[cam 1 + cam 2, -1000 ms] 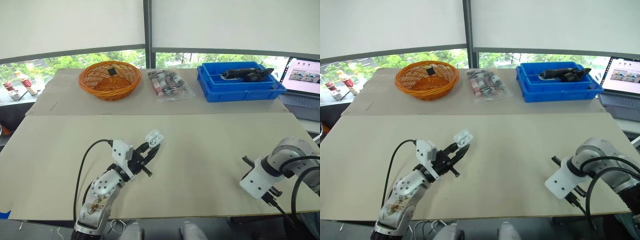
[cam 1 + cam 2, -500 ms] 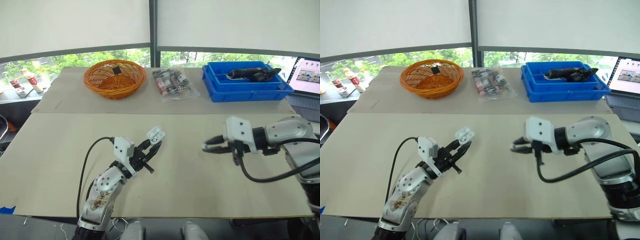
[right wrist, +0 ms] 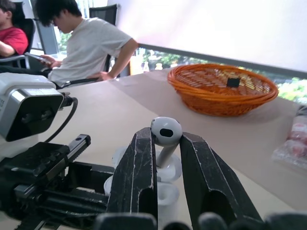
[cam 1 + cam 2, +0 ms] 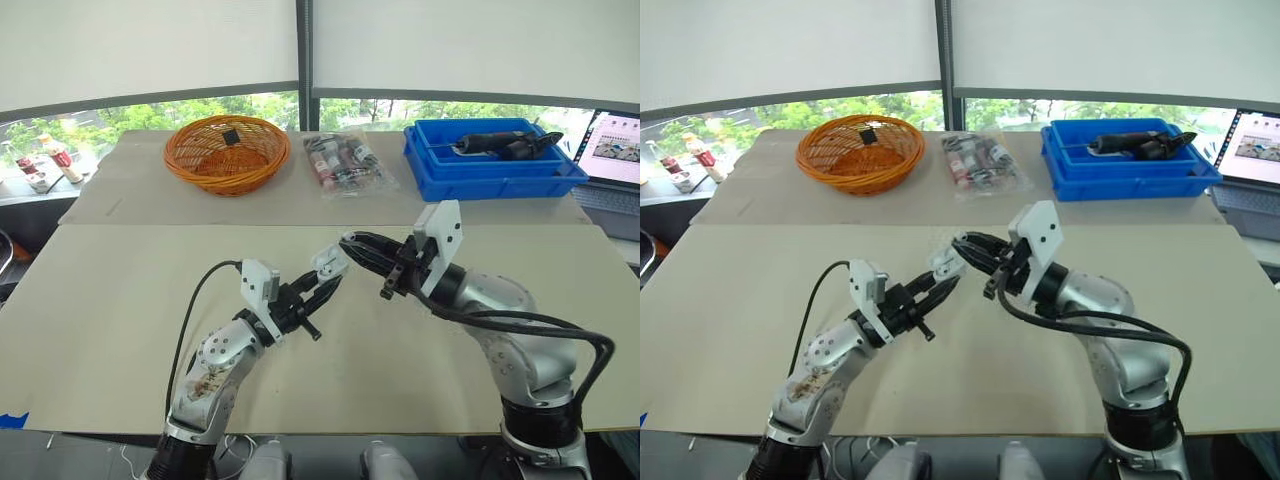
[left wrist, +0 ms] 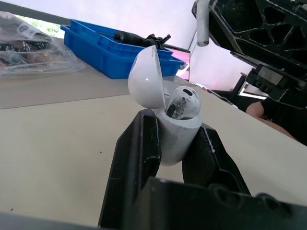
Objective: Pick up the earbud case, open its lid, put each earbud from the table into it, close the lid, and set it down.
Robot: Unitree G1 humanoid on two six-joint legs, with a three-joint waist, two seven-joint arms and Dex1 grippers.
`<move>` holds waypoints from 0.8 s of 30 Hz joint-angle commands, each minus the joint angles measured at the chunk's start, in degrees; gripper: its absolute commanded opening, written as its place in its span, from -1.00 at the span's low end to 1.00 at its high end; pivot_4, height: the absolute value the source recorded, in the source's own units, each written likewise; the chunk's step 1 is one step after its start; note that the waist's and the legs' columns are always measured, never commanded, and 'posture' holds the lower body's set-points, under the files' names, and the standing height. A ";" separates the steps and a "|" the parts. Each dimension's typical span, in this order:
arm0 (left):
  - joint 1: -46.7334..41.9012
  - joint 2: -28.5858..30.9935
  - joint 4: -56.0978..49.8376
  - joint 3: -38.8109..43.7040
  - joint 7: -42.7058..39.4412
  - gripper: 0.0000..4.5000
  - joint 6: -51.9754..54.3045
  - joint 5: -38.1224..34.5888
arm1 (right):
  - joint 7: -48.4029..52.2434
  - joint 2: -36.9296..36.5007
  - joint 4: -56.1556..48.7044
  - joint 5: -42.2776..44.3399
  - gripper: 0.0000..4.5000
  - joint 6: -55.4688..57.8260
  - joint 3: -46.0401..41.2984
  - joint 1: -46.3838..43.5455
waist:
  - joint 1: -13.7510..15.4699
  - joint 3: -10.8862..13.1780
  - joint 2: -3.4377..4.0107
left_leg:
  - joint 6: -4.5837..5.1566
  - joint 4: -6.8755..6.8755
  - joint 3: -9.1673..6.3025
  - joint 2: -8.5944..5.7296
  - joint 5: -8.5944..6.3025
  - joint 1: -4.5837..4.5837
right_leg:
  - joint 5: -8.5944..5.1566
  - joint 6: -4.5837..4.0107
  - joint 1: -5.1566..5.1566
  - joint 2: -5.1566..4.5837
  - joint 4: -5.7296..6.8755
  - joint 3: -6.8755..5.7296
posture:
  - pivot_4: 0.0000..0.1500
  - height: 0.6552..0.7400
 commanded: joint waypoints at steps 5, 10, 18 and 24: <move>-0.62 0.30 -2.73 0.43 -0.61 -0.73 0.02 -1.26 | -0.06 -0.68 2.91 -5.17 -0.84 -10.06 4.13 1.95 | 0.00 0.00 0.00 | -0.02 0.01 0.00 0.00 0.01 0.00 | 0.00 0.00 0.01 -0.01 -0.01 0.00 | 1.00 1.00; -0.60 0.34 -2.89 0.39 -0.95 -0.73 0.01 -1.10 | -0.19 -1.66 5.47 -8.17 -0.84 -13.96 5.14 2.40 | 0.00 0.00 0.00 | -0.02 0.01 0.00 0.00 0.01 0.00 | 0.00 0.00 0.01 -0.01 -0.02 0.00 | 1.00 1.00; -0.54 0.35 -2.82 0.48 -0.84 -0.73 -0.09 -0.85 | 2.14 -4.93 7.72 -11.52 -0.84 -18.96 6.97 3.68 | 0.02 0.00 0.00 | -0.02 0.00 0.00 0.00 0.01 0.00 | 0.00 0.00 0.02 -0.01 -0.05 0.00 | 1.00 1.00; -0.27 1.01 -3.22 -0.47 -1.82 -0.73 -1.34 0.10 | 3.19 -6.73 6.78 -13.02 -0.84 -17.75 8.81 2.76 | 0.01 0.00 0.00 | -0.02 0.00 0.00 0.00 0.01 0.00 | 0.00 0.00 0.02 0.00 -0.06 0.00 | 1.00 1.00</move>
